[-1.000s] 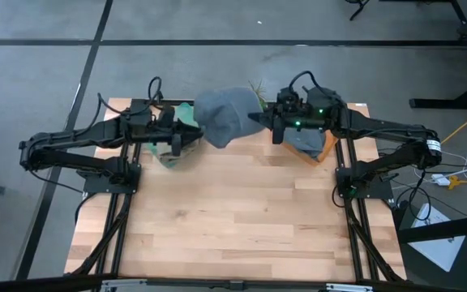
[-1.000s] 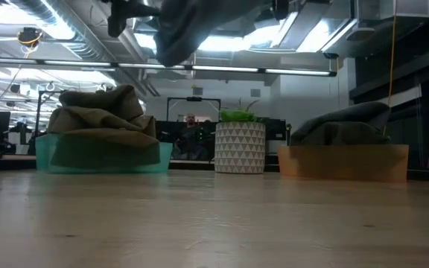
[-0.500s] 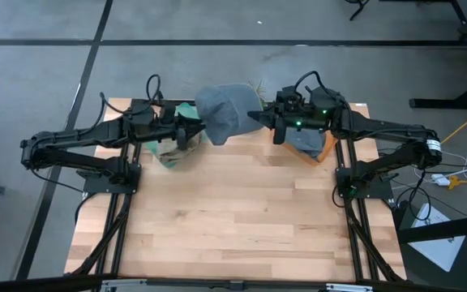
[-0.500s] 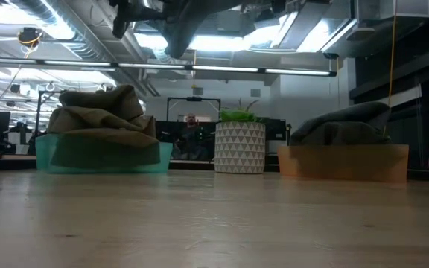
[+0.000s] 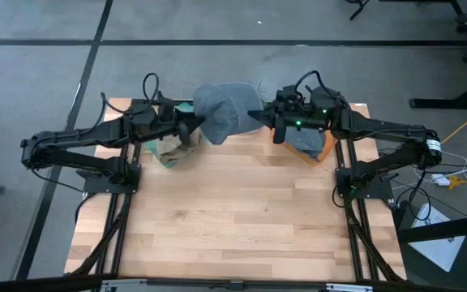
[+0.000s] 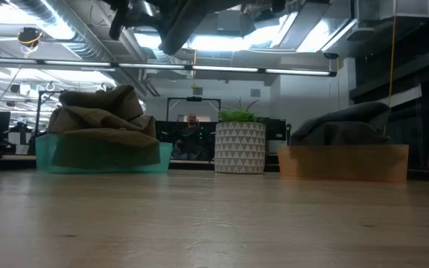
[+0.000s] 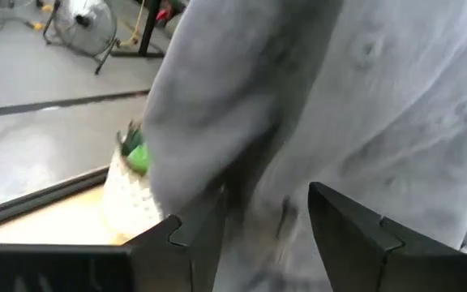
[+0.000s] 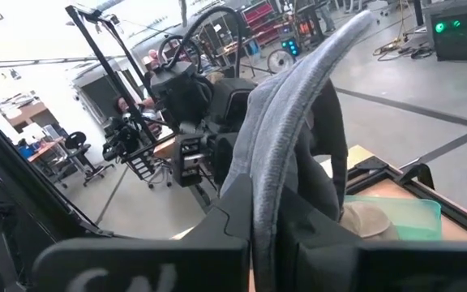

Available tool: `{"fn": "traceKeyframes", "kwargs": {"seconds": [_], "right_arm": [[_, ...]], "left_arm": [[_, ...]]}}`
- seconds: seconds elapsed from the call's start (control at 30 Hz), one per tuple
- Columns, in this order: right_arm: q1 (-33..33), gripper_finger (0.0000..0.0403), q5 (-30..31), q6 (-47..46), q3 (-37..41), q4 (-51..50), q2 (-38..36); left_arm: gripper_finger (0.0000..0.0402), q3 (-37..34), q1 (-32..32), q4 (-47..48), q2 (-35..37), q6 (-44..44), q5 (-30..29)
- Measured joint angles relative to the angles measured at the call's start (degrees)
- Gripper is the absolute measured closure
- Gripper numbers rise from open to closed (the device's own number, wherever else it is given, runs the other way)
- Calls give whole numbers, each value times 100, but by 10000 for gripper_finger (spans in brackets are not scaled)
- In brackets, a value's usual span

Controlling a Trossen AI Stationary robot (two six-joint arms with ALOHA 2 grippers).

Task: Pick & Place hat
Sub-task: Put the blue cap into the orange bin

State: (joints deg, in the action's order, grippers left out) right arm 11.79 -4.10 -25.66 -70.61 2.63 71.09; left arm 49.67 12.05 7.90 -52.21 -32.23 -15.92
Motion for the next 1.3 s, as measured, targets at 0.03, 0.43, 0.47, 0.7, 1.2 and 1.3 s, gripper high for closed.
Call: {"fn": "traceKeyframes", "kwargs": {"seconds": [0.03, 0.43, 0.47, 0.7, 1.2, 1.3], "right_arm": [[-4, 388, -3, -36, 0, 8, 0], [-4, 388, -212, -99, 0, 454, 2], [-4, 388, -209, -94, 0, 410, 2], [1, 386, -147, -74, 0, -2, 2], [11, 352, -399, 124, 0, -141, 4], [11, 316, -450, 327, 0, -230, 4]], "left_arm": [[228, 0, 0, -115, -21, 0, 0], [220, 0, 7, -1445, -554, 178, 703], [234, 0, 7, -1498, -547, 201, 705], [379, -4, 7, -1556, -116, 346, 1143], [394, -4, 6, -1588, 490, -1021, 3016], [394, -4, 4, -1581, 488, -1597, 3119]]}}
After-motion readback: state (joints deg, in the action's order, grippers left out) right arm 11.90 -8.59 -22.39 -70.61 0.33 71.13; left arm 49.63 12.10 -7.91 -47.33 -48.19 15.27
